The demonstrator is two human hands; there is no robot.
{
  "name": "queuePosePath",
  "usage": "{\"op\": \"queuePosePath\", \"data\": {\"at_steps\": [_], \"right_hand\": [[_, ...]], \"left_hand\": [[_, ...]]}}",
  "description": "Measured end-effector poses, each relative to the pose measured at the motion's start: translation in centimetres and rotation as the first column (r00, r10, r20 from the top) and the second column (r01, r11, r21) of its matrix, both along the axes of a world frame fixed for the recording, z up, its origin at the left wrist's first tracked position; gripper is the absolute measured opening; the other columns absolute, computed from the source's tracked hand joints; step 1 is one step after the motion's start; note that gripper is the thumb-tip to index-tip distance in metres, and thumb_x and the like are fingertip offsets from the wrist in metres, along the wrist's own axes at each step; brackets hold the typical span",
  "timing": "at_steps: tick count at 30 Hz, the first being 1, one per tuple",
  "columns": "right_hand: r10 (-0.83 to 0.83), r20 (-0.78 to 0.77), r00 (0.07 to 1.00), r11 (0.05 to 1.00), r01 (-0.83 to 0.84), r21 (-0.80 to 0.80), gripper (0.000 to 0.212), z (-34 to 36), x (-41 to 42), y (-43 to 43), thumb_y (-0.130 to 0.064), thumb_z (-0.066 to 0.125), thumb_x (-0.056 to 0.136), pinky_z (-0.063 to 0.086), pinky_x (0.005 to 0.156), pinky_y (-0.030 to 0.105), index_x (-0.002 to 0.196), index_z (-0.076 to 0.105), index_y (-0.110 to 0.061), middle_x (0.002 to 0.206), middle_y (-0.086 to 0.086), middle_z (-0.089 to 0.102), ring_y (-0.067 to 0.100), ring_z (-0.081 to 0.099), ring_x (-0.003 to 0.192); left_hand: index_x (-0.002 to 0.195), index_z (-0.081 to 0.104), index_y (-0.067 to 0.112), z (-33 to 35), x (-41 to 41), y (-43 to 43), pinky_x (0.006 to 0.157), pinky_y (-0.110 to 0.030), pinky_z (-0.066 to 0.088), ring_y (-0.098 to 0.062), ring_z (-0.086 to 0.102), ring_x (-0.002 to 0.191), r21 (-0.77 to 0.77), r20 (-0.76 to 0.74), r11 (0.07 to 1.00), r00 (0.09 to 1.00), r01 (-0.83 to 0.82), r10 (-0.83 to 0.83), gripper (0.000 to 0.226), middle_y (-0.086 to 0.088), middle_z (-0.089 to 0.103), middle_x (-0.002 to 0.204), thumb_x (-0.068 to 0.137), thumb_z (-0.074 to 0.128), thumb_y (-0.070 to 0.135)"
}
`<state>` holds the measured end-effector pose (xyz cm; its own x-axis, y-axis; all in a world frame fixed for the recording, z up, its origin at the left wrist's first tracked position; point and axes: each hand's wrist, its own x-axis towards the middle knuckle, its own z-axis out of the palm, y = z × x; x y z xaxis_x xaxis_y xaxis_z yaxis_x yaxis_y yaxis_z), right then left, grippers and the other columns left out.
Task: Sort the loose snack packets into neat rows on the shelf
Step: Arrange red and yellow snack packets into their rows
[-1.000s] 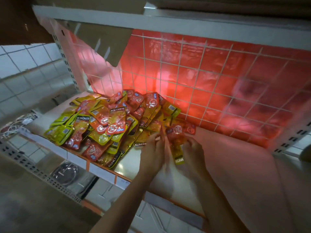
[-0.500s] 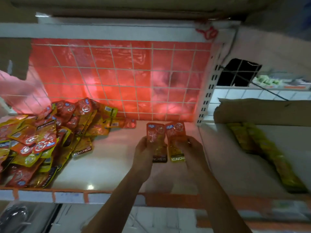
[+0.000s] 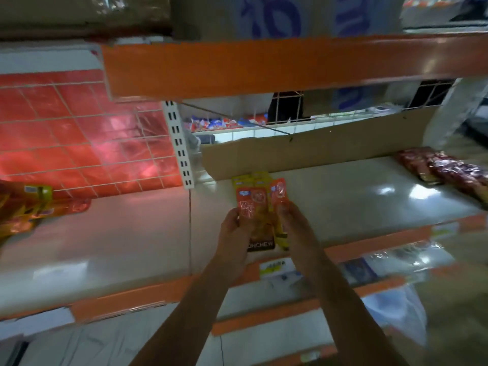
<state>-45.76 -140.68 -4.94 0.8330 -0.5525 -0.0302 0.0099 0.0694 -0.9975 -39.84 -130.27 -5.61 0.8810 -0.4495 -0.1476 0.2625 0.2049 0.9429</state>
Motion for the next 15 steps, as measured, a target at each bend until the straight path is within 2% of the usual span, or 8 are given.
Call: {"op": "queuePosePath", "data": {"at_steps": [2,5,7,9,10,12,15], "right_hand": [[-0.024,0.018,1.000,1.000,0.024,0.000,0.033,0.3,-2.0,-2.5,-0.026,0.038,0.102,0.056,0.075,0.025,0.121,0.060,-0.010,0.106,0.009,0.070,0.017,0.069,0.091],[-0.113,0.014,0.993,0.991,0.114,-0.065,0.032,0.3,-4.4,-6.3,-0.026,0.037,0.103,0.055,0.076,0.034,0.105,0.068,-0.029,0.091,-0.002,0.074,0.016,0.070,0.084],[-0.169,-0.017,0.985,0.977,0.165,-0.137,0.028,0.2,-5.5,-8.9,-0.027,0.041,0.099,0.056,0.080,0.045,0.102,0.068,-0.035,0.090,0.000,0.073,0.023,0.070,0.085],[-0.215,-0.028,0.976,0.954,0.204,-0.218,0.027,-0.2,-6.5,-11.3,-0.021,0.046,0.096,0.055,0.081,0.052,0.115,0.061,-0.033,0.099,0.006,0.070,0.027,0.068,0.089],[-0.249,-0.028,0.968,0.944,0.236,-0.231,0.028,-0.3,-6.9,-12.5,-0.019,0.049,0.096,0.055,0.082,0.052,0.122,0.057,-0.030,0.104,0.008,0.067,0.027,0.067,0.092],[-0.323,-0.030,0.946,0.924,0.308,-0.228,0.033,-0.2,-7.8,-14.8,-0.020,0.054,0.096,0.055,0.084,0.046,0.128,0.049,-0.025,0.110,0.009,0.061,0.024,0.064,0.097],[-0.413,-0.051,0.909,0.889,0.391,-0.237,0.038,-0.2,-9.0,-19.0,-0.023,0.055,0.095,0.056,0.077,0.039,0.132,0.045,-0.020,0.107,0.005,0.058,0.017,0.061,0.091]], "left_hand": [[0.113,0.063,0.006,0.2,-1.9,-3.5,0.089,-0.057,0.051,-0.043,0.064,0.100,-0.015,-0.011,0.999,0.999,0.045,-0.045,0.034,-0.022,0.068,0.108,0.080,0.063,0.008],[0.102,0.067,0.014,0.5,-4.2,-8.3,0.086,-0.052,0.054,-0.036,0.068,0.092,-0.009,-0.039,0.996,0.995,0.091,-0.091,0.020,-0.017,0.070,0.101,0.082,0.063,0.010],[0.097,0.066,0.012,0.8,-5.4,-11.1,0.072,-0.039,0.058,-0.029,0.070,0.080,-0.016,-0.071,0.994,0.991,0.109,-0.109,0.013,-0.015,0.071,0.091,0.088,0.059,0.005],[0.094,0.064,0.010,1.3,-6.4,-13.6,0.054,-0.027,0.055,-0.020,0.069,0.063,-0.012,-0.104,0.991,0.985,0.134,-0.135,0.014,-0.011,0.071,0.078,0.091,0.052,0.001],[0.093,0.063,0.010,1.4,-6.7,-14.7,0.050,-0.025,0.053,-0.018,0.069,0.059,0.006,-0.113,0.990,0.984,0.141,-0.140,0.014,-0.011,0.070,0.077,0.092,0.052,0.002],[0.095,0.064,0.012,1.6,-7.1,-17.2,0.056,-0.030,0.056,-0.021,0.070,0.065,0.058,-0.110,0.986,0.983,0.154,-0.147,0.012,-0.013,0.071,0.083,0.091,0.055,0.006],[0.097,0.063,0.013,1.2,-6.8,-21.4,0.074,-0.041,0.055,-0.028,0.069,0.077,0.118,-0.091,0.978,0.983,0.171,-0.161,0.009,-0.015,0.071,0.092,0.091,0.057,0.010]]}}
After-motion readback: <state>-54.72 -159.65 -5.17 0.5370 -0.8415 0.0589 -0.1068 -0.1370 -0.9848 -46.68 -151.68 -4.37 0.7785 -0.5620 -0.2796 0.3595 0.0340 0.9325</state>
